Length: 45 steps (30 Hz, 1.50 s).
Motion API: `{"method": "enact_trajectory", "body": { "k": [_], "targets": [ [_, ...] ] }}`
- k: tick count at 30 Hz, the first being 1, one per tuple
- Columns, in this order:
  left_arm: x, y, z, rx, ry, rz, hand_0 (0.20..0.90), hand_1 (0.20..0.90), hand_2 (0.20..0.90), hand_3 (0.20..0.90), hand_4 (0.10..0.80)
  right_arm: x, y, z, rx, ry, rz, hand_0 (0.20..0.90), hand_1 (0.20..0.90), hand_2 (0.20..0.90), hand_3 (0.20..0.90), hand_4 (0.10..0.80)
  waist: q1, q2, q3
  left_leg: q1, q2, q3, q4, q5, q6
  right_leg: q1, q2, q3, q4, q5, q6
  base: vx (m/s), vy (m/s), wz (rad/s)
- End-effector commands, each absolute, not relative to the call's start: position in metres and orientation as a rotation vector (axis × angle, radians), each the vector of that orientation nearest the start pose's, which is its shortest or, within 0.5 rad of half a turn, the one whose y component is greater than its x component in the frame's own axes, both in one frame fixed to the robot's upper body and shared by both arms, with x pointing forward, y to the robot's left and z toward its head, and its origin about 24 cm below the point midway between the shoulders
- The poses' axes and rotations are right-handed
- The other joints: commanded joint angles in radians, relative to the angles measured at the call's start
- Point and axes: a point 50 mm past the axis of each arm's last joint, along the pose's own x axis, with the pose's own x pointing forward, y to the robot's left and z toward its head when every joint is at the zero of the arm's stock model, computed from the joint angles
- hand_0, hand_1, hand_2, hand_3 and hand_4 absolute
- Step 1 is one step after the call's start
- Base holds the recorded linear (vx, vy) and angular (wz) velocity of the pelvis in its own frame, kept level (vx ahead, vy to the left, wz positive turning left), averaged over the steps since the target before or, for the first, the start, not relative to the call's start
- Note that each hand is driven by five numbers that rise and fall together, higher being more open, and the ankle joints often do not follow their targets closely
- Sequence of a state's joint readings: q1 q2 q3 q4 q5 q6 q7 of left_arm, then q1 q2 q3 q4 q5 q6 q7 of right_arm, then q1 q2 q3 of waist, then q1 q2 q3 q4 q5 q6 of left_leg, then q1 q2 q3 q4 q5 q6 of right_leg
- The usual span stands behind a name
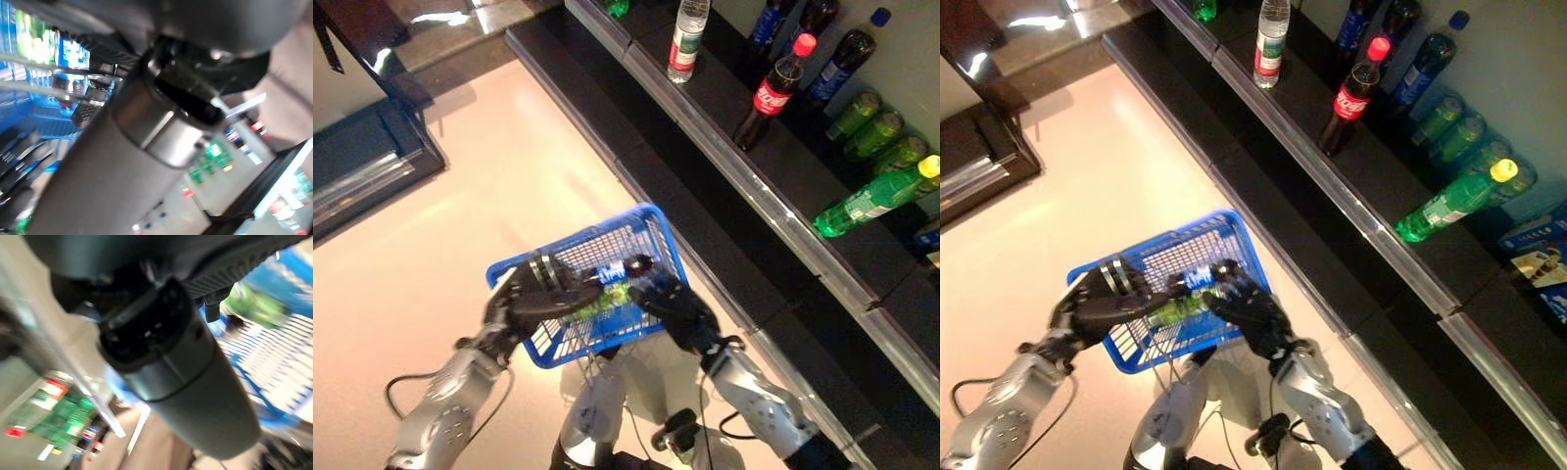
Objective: Pick up the drink and place into the basket.
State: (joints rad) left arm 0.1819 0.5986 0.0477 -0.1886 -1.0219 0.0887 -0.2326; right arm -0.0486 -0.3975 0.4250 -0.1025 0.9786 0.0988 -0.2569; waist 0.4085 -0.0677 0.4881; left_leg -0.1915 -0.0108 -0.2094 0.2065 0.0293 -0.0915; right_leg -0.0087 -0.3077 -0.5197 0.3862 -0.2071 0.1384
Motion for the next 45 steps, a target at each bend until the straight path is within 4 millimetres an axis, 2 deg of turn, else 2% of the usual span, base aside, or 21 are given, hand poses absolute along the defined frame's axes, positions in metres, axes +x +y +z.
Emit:
{"method": "enact_trajectory", "body": {
  "k": [1, 7, 8, 13, 16, 20, 22, 24, 26, 27, 28, 32, 33, 34, 35, 36, 38, 40, 42, 43, 45],
  "targets": [
    [0.184, 0.226, 0.231, -0.367, -0.892, -0.633, 0.300, 0.300, 0.300, 0.200, 0.100, 0.243, -0.107, 0.075, 0.562, 0.104, 0.284, 0.900, 0.900, 0.900, 0.900, 0.800, -0.008, 0.019, -0.110, 0.066, -0.007, 0.053, 0.001, -0.039, 0.029, 0.041, 0.030, 0.013, -0.009, 0.046, -0.004, 0.006, -0.093, 0.06],
    [0.178, 0.234, 0.235, -0.399, -0.900, -0.597, 0.300, 0.300, 0.300, 0.200, 0.100, 0.236, -0.124, 0.070, 0.649, 0.084, 0.175, 0.900, 0.900, 0.900, 0.900, 0.800, -0.031, 0.004, -0.135, 0.097, 0.011, 0.061, -0.008, -0.041, 0.022, 0.064, 0.057, 0.025, -0.033, 0.049, -0.012, 0.004, -0.063, -0.03],
    [0.177, 0.235, 0.235, -0.410, -0.897, -0.590, 0.300, 0.300, 0.300, 0.200, 0.100, 0.235, -0.125, 0.070, 0.662, 0.082, 0.174, 0.900, 0.900, 0.900, 0.900, 0.800, -0.035, 0.007, -0.139, 0.090, 0.012, 0.065, -0.009, -0.022, 0.027, 0.062, 0.059, 0.014, -0.043, 0.069, -0.022, -0.051, 0.010, -0.05],
    [0.179, 0.243, 0.229, -0.447, -0.844, -0.500, 0.300, 0.300, 0.300, 0.200, 0.100, 0.227, -0.125, 0.066, 0.653, 0.094, 0.215, 0.900, 0.900, 0.900, 0.900, 0.800, -0.054, 0.006, -0.167, 0.113, 0.024, 0.078, -0.020, -0.023, 0.017, 0.078, 0.074, 0.033, -0.071, 0.074, -0.021, -0.005, 0.005, -0.02],
    [0.183, 0.252, 0.216, -0.584, -0.761, -0.447, 0.300, 0.300, 0.300, 0.200, 0.100, 0.220, -0.122, 0.066, 0.644, 0.079, 0.315, 0.900, 0.900, 0.900, 0.900, 0.800, -0.064, 0.006, -0.192, 0.131, 0.031, 0.084, -0.044, -0.015, 0.010, 0.092, 0.085, 0.046, -0.105, 0.085, -0.017, 0.015, 0.014, -0.06],
    [0.190, 0.263, 0.183, -0.711, -0.658, -0.338, 0.300, 0.300, 0.300, 0.200, 0.100, 0.211, -0.113, 0.063, 0.674, 0.066, 0.458, 0.900, 0.900, 0.900, 0.900, 0.800, -0.083, 0.010, -0.231, 0.155, 0.043, 0.104, -0.097, 0.006, 0.003, 0.111, 0.093, 0.069, -0.181, 0.117, -0.005, -0.002, 0.069, -0.16],
    [0.191, 0.270, 0.161, -0.760, -0.615, -0.232, 0.300, 0.300, 0.300, 0.200, 0.100, 0.207, -0.113, 0.054, 0.661, 0.096, 0.487, 0.900, 0.900, 0.900, 0.900, 0.800, -0.096, 0.012, -0.256, 0.167, 0.046, 0.117, -0.125, 0.014, 0.005, 0.120, 0.091, 0.087, -0.227, 0.140, 0.005, -0.012, 0.140, -0.13],
    [0.191, 0.284, 0.136, -0.759, -0.574, -0.078, 0.300, 0.300, 0.300, 0.200, 0.100, 0.202, -0.118, 0.036, 0.629, 0.157, 0.501, 0.900, 0.900, 0.900, 0.900, 0.800, -0.119, 0.016, -0.282, 0.175, 0.047, 0.139, -0.138, 0.010, 0.009, 0.121, 0.083, 0.115, -0.265, 0.160, 0.017, -0.008, 0.201, -0.31],
    [0.190, 0.294, 0.116, -0.790, -0.520, 0.051, 0.300, 0.300, 0.300, 0.200, 0.100, 0.196, -0.127, 0.018, 0.585, 0.218, 0.477, 0.900, 0.900, 0.900, 0.900, 0.800, -0.143, 0.018, -0.302, 0.177, 0.043, 0.166, -0.136, -0.003, 0.019, 0.116, 0.070, 0.138, -0.290, 0.177, 0.031, -0.003, 0.246, -0.52],
    [0.186, 0.301, 0.100, -0.788, -0.491, 0.142, 0.300, 0.300, 0.300, 0.200, 0.100, 0.189, -0.135, 0.004, 0.560, 0.258, 0.461, 0.900, 0.900, 0.900, 0.900, 0.800, -0.158, 0.022, -0.310, 0.182, 0.035, 0.186, -0.126, -0.020, 0.029, 0.116, 0.055, 0.157, -0.291, 0.180, 0.044, 0.005, 0.258, -0.42],
    [0.185, 0.303, 0.094, -0.786, -0.473, 0.191, 0.300, 0.300, 0.300, 0.200, 0.100, 0.187, -0.138, -0.001, 0.554, 0.275, 0.444, 0.900, 0.900, 0.900, 0.900, 0.800, -0.164, 0.023, -0.316, 0.179, 0.033, 0.195, -0.123, -0.024, 0.034, 0.112, 0.050, 0.162, -0.294, 0.185, 0.048, 0.011, 0.262, -0.37],
    [0.174, 0.317, 0.045, -0.791, -0.342, 0.450, 0.300, 0.300, 0.300, 0.200, 0.100, 0.169, -0.158, -0.038, 0.550, 0.367, 0.316, 0.900, 0.900, 0.900, 0.900, 0.800, -0.208, 0.023, -0.320, 0.208, -0.010, 0.247, -0.125, -0.058, 0.076, 0.091, -0.014, 0.203, -0.241, 0.276, 0.079, 0.011, 0.237, -0.29],
    [0.171, 0.321, 0.035, -0.809, -0.319, 0.507, 0.300, 0.300, 0.300, 0.200, 0.100, 0.166, -0.159, -0.043, 0.545, 0.381, 0.297, 0.900, 0.900, 0.900, 0.900, 0.800, -0.217, 0.026, -0.319, 0.217, -0.020, 0.251, -0.132, -0.061, 0.086, 0.077, -0.018, 0.211, -0.215, 0.294, 0.082, 0.006, 0.180, -0.17],
    [0.169, 0.323, 0.029, -0.810, -0.306, 0.537, 0.300, 0.300, 0.300, 0.200, 0.100, 0.165, -0.160, -0.047, 0.536, 0.391, 0.290, 0.900, 0.900, 0.900, 0.900, 0.800, -0.223, 0.028, -0.322, 0.219, -0.020, 0.254, -0.136, -0.060, 0.089, 0.067, -0.013, 0.213, -0.202, 0.296, 0.081, 0.008, 0.180, -0.20],
    [0.162, 0.330, 0.012, -0.801, -0.263, 0.651, 0.300, 0.300, 0.300, 0.200, 0.100, 0.160, -0.165, -0.058, 0.503, 0.425, 0.251, 0.900, 0.900, 0.900, 0.900, 0.800, -0.252, 0.037, -0.325, 0.231, -0.020, 0.263, -0.150, -0.061, 0.097, 0.051, 0.045, 0.250, -0.164, 0.239, 0.066, 0.010, 0.125, -0.16],
    [0.162, 0.331, 0.004, -0.839, -0.243, 0.699, 0.300, 0.300, 0.300, 0.200, 0.100, 0.157, -0.169, -0.061, 0.494, 0.437, 0.228, 0.900, 0.900, 0.900, 0.900, 0.800, -0.270, 0.036, -0.330, 0.226, -0.026, 0.250, -0.151, -0.063, 0.103, 0.042, 0.093, 0.279, -0.169, 0.207, 0.049, 0.027, 0.096, -0.14],
    [0.168, 0.323, -0.012, -0.917, -0.186, 0.749, 0.300, 0.300, 0.300, 0.200, 0.100, 0.150, -0.182, -0.068, 0.483, 0.462, 0.174, 0.900, 0.900, 0.900, 0.900, 0.800, -0.315, 0.027, -0.343, 0.216, -0.056, 0.201, -0.164, -0.057, 0.109, 0.028, 0.221, 0.356, -0.204, 0.169, -0.004, 0.053, 0.008, 0.20],
    [0.170, 0.315, -0.019, -0.912, -0.138, 0.810, 0.300, 0.300, 0.300, 0.200, 0.100, 0.145, -0.188, -0.071, 0.497, 0.482, 0.145, 0.900, 0.900, 0.900, 0.900, 0.800, -0.335, 0.021, -0.352, 0.210, -0.085, 0.167, -0.183, -0.045, 0.107, 0.021, 0.283, 0.392, -0.247, 0.176, -0.029, 0.027, -0.022, 0.80],
    [0.171, 0.307, -0.027, -0.920, -0.098, 0.854, 0.300, 0.300, 0.300, 0.200, 0.100, 0.144, -0.188, -0.079, 0.485, 0.508, 0.116, 0.900, 0.900, 0.900, 0.900, 0.800, -0.334, 0.030, -0.343, 0.201, -0.092, 0.157, -0.192, -0.034, 0.107, 0.015, 0.288, 0.396, -0.249, 0.158, -0.046, -0.029, -0.044, 1.02],
    [0.169, 0.302, -0.034, -0.954, -0.084, 0.876, 0.300, 0.300, 0.300, 0.200, 0.100, 0.146, -0.187, -0.082, 0.458, 0.525, 0.111, 0.900, 0.900, 0.900, 0.900, 0.800, -0.334, 0.030, -0.334, 0.193, -0.103, 0.155, -0.177, -0.040, 0.111, 0.007, 0.285, 0.405, -0.257, 0.173, -0.046, -0.054, 0.002, 0.72],
    [0.167, 0.291, -0.046, -1.011, -0.029, 0.886, 0.300, 0.300, 0.300, 0.200, 0.100, 0.151, -0.193, -0.084, 0.382, 0.545, 0.082, 0.900, 0.900, 0.900, 0.900, 0.800, -0.332, 0.038, -0.319, 0.155, -0.103, 0.219, -0.106, -0.057, 0.103, 0.011, 0.269, 0.376, -0.279, 0.165, -0.058, -0.083, 0.112, 0.30]
  ]
}}
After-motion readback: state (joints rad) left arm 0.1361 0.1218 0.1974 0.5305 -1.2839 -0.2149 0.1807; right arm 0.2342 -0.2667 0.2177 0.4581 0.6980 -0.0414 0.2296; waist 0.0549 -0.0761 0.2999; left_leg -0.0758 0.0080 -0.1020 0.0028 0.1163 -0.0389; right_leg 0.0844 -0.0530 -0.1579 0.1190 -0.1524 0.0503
